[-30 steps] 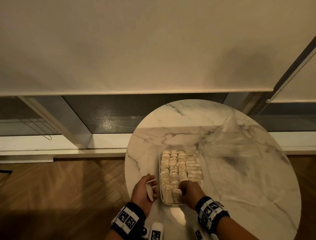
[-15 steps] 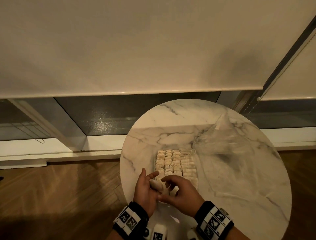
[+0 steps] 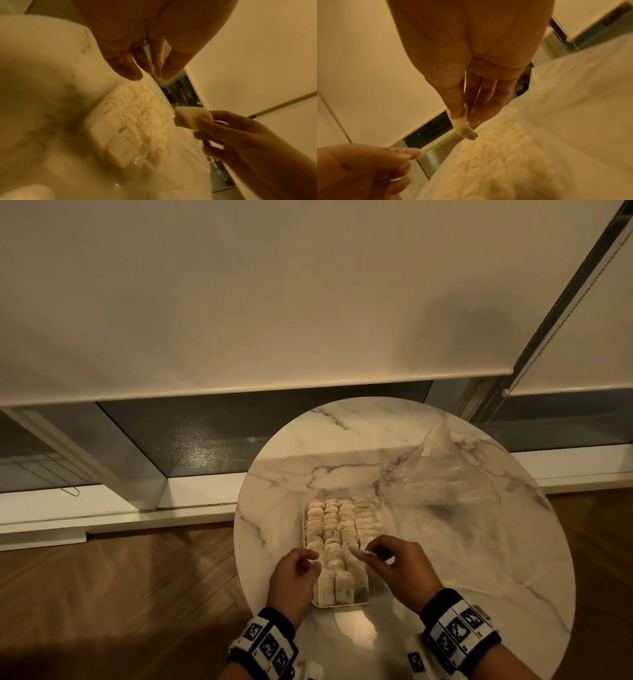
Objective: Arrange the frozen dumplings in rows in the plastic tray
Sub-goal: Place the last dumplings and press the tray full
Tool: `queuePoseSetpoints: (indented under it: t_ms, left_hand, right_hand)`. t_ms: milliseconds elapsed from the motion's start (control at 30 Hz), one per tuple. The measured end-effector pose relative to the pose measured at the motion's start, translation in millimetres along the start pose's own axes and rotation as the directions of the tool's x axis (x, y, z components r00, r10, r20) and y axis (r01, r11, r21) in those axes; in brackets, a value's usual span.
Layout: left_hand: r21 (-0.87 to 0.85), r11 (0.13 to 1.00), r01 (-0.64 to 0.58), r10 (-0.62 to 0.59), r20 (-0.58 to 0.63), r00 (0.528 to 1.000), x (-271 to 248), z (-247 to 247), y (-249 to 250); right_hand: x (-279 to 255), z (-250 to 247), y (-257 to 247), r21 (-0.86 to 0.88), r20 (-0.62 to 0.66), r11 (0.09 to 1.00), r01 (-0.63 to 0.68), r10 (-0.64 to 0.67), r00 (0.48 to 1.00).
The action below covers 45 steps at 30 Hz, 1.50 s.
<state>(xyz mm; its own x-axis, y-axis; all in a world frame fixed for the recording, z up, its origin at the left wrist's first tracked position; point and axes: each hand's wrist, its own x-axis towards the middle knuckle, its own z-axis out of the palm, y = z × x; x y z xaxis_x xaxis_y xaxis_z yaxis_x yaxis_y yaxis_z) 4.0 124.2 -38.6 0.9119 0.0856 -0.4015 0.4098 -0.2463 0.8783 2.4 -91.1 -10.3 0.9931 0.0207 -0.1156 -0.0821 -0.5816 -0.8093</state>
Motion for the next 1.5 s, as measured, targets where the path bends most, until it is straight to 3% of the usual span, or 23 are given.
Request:
queuePoseSetpoints:
  t_ms: [100, 233, 467, 700, 1000, 1067, 1133, 1233, 1333, 1433, 1500]
  left_hand:
    - [0.238, 0.97, -0.048, 0.061, -0.046, 0.997, 2, -5, -10]
    - [0.359, 0.933, -0.004, -0.005, 0.024, 1.0, 6, -4, -24]
    - [0.384, 0.921, 0.06, -0.094, 0.069, 0.993, 9, 2, -36]
    - [0.346, 0.936, 0.059, -0.087, 0.065, 0.994, 12, 2, -38]
    - [0.415, 0.91, -0.005, -0.018, 0.051, 0.999, 10, 4, -31]
    - [0.549, 0.832, -0.082, 0.074, 0.036, 0.997, 7, 4, -25]
    - [0.686, 0.694, -0.217, 0.226, 0.078, 0.971, 4, 4, -16]
    - [0.698, 0.605, -0.383, 0.35, 0.199, 0.915, 0, 8, -2]
    - [0.697, 0.569, -0.436, 0.296, 0.321, 0.899, -5, 19, 4]
    - [0.759, 0.49, -0.429, 0.136, 0.42, 0.897, -14, 33, 2]
    - [0.775, 0.477, -0.415, 0.056, 0.444, 0.894, -17, 39, -3]
  right_hand:
    - [8, -16, 13, -0.297, 0.103, 0.954, -0.039, 0.072, 0.992]
    - [20, -16, 24, -0.543, 0.279, 0.84, -0.025, 0.208, 0.938]
    - [44, -3, 14, -0.65, 0.427, 0.759, 0.008, 0.356, 0.831]
    - [60, 8, 3, -0.713, 0.504, 0.701, 0.028, 0.484, 0.716]
    - [44, 20, 11, -0.744, 0.374, 0.668, 0.027, 0.382, 0.845]
    - [35, 21, 14, -0.732, 0.354, 0.68, 0.038, 0.332, 0.874]
    - [26, 22, 18, -0.712, 0.298, 0.702, 0.027, 0.267, 0.917]
    - [11, 27, 23, -0.68, 0.161, 0.733, -0.003, 0.154, 0.975]
    - [-3, 33, 25, -0.627, 0.206, 0.778, 0.046, 0.108, 0.973]
    - [-13, 43, 28, -0.606, 0.394, 0.779, 0.164, 0.115, 0.912]
    - [-16, 46, 32, -0.586, 0.452, 0.792, 0.175, 0.14, 0.881]
